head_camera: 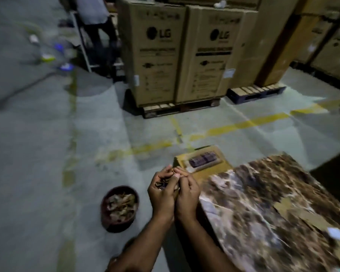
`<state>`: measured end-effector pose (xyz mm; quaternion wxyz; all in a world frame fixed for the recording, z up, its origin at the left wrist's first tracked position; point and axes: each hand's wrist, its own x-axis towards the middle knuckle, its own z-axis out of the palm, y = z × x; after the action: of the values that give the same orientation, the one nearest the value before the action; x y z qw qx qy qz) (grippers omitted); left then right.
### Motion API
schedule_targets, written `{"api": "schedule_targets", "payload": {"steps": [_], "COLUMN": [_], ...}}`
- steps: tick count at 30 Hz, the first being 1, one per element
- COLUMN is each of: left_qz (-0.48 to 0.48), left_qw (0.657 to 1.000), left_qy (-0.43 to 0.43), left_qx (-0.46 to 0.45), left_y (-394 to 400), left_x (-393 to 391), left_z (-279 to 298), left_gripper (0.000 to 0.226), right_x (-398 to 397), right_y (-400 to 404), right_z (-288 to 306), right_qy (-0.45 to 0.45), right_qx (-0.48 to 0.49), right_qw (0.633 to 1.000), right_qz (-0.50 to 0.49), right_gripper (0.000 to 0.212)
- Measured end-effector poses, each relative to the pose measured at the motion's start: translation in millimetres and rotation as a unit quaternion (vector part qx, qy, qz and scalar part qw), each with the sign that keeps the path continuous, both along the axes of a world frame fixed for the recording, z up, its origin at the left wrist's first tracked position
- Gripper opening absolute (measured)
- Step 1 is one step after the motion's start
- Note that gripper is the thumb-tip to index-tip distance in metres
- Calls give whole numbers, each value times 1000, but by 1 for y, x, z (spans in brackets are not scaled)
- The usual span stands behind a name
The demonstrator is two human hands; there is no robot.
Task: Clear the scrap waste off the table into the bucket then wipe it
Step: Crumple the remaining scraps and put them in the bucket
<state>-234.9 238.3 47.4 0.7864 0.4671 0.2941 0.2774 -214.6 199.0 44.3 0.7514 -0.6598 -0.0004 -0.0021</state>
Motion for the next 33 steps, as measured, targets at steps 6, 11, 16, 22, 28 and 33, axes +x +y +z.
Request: {"api": "schedule_targets", "payload": {"steps": [6,11,16,22,28,33], "left_qz": [79,135,151,64,32,-72], "left_qw": [994,981,964,958,937,886], "left_qy": [69,139,217,277,326,327], "left_qx": [24,14,27,46,120,321], "left_y": [168,253,302,336,364,370], "left_x": [1,22,52,56,57,23], "left_z": [-41,-110,-243,-455,-599,-646], "left_gripper": [11,8,6,35,44,57], "right_x": [5,32,63,100,123,140], "right_y": [166,253,304,331,323,308], "right_z": [-44,-119,-250,-452,-596,-642], "right_qy": [70,114,150,202,59,-15], "right_qx": [3,-43,-99,-146,-261,-350], "right_qw": [994,980,966,930,867,792], "right_qz": [87,159,186,270,421,501], "right_gripper": [25,26,26,35,41,57]}}
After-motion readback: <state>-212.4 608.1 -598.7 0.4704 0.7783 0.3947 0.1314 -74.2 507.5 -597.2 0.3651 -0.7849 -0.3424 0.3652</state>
